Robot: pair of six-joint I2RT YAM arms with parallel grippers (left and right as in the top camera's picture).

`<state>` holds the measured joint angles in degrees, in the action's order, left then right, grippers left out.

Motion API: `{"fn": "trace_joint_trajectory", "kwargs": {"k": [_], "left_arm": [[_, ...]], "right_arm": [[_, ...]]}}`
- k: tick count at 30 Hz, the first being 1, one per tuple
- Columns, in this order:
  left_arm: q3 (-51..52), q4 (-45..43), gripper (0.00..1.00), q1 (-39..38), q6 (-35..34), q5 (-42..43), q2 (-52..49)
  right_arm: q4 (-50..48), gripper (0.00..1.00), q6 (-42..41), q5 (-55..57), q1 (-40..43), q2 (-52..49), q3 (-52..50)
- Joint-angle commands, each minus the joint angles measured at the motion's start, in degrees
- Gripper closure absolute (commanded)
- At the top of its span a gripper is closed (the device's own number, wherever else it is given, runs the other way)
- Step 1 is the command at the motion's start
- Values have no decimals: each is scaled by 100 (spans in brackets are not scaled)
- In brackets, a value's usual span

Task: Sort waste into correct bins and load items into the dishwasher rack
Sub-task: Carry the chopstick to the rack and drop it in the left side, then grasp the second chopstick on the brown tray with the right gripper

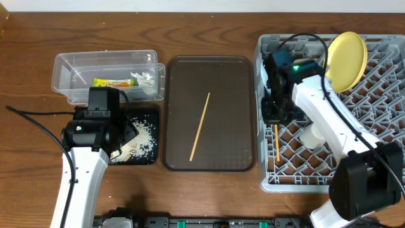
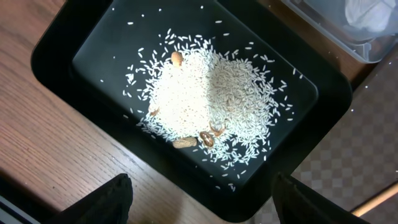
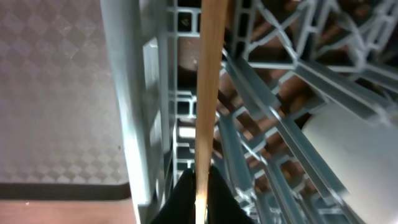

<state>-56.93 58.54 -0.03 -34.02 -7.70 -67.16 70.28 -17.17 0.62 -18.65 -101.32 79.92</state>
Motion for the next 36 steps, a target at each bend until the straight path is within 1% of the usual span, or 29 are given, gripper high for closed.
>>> {"fn": "trace_joint_trajectory", "kwargs": {"k": [1, 4, 5, 9, 12, 15, 17, 18, 19, 20, 25, 31, 35, 36], "left_arm": [[44, 11, 26, 28, 96, -48, 57], [44, 7, 26, 28, 96, -48, 57], [44, 4, 26, 28, 96, -48, 57], [44, 7, 26, 28, 96, -48, 57], [44, 7, 25, 28, 96, -48, 57], [44, 4, 25, 28, 96, -48, 57], [44, 4, 26, 28, 96, -48, 57], [44, 4, 26, 28, 96, -48, 57], [44, 7, 26, 28, 96, -48, 57], [44, 7, 25, 28, 96, -48, 57], [44, 7, 26, 28, 96, -48, 57], [44, 9, 26, 28, 96, -48, 57], [46, 7, 26, 28, 96, -48, 57], [44, 7, 26, 28, 96, -48, 57]], "right_arm": [[-133, 79, 96, -92, -50, -24, -81], [-146, 68, 96, -90, -46, -24, -15], [-146, 67, 96, -90, -44, -22, 17], [-85, 66, 96, -116, -55, -2, 356], [-153, 67, 96, -372, -127, 13, 748], [-608, 64, 162, -804, -310, 13, 1005], [-1128, 44, 293, -1108, -507, 9, 999], [-1357, 36, 289, -1167, -608, -11, 981], [-1602, 32, 289, -1163, -730, -31, 946], [-1821, 30, 289, -1158, -859, -55, 907], [-2457, 32, 52, -1091, -1475, -382, 835], [-2542, 34, -695, -339, -2094, -1139, 835], [-2625, 39, -894, -310, -2363, -1681, 835], [-2623, 43, -964, -258, -2417, -1801, 835]]}}
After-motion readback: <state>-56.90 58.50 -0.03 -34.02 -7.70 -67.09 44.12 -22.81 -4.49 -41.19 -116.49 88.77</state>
